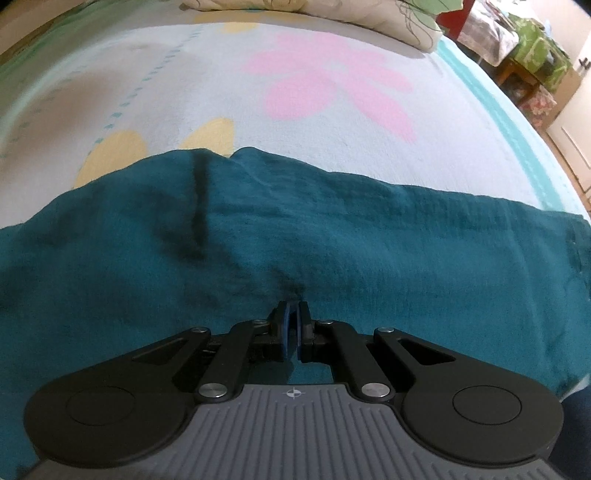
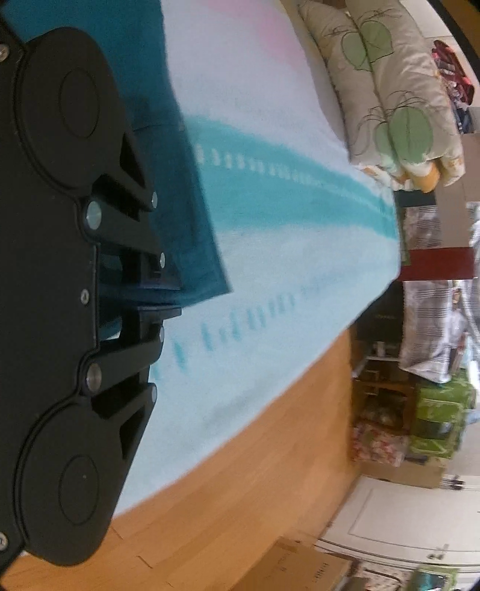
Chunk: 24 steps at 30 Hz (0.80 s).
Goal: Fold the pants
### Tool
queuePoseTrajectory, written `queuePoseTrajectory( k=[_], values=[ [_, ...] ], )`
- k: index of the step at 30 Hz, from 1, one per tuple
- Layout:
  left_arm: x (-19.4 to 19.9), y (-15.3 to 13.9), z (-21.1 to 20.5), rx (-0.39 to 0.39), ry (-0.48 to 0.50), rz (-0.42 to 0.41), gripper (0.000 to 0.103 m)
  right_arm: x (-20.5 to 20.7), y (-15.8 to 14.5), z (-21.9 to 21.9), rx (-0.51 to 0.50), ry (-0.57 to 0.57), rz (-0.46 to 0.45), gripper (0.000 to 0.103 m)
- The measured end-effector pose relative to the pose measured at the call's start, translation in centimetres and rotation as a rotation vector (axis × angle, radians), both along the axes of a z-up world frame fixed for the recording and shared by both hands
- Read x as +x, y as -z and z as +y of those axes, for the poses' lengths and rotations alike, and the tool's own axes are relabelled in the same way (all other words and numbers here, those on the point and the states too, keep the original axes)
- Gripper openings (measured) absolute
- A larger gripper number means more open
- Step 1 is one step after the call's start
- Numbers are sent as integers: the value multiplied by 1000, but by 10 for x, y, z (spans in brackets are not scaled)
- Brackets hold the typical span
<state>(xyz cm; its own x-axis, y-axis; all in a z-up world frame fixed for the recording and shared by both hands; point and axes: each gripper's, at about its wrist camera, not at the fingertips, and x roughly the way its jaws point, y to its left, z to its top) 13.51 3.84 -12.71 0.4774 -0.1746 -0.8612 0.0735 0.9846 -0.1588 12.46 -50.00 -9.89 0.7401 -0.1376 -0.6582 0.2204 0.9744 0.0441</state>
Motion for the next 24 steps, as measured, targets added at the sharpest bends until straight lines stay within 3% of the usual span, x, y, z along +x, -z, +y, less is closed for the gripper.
queuePoseTrajectory(
  k=[6, 10, 11, 14, 15, 24],
  values=[
    [-1, 0, -3, 11, -18, -3, 4, 18, -8, -5, -49, 27, -13, 4],
    [-3, -4, -6, 16, -17, 0, 4, 29, -9, -14, 63, -8, 15, 8],
    [-3, -7, -7, 4, -20, 9, 4, 30, -8, -16, 85, -9, 28, 16],
    [1, -18, -12, -69, -19, 21, 4, 19, -4, -14, 94, -16, 41, 55],
    [2, -22, -18, -79, -6, 11, 4, 13, -4, -14, 100, -29, 39, 60],
    [18, -48, -109, -148, 201, 13, 5, -47, -10, -30, 161, -68, 63, 61]
  ],
)
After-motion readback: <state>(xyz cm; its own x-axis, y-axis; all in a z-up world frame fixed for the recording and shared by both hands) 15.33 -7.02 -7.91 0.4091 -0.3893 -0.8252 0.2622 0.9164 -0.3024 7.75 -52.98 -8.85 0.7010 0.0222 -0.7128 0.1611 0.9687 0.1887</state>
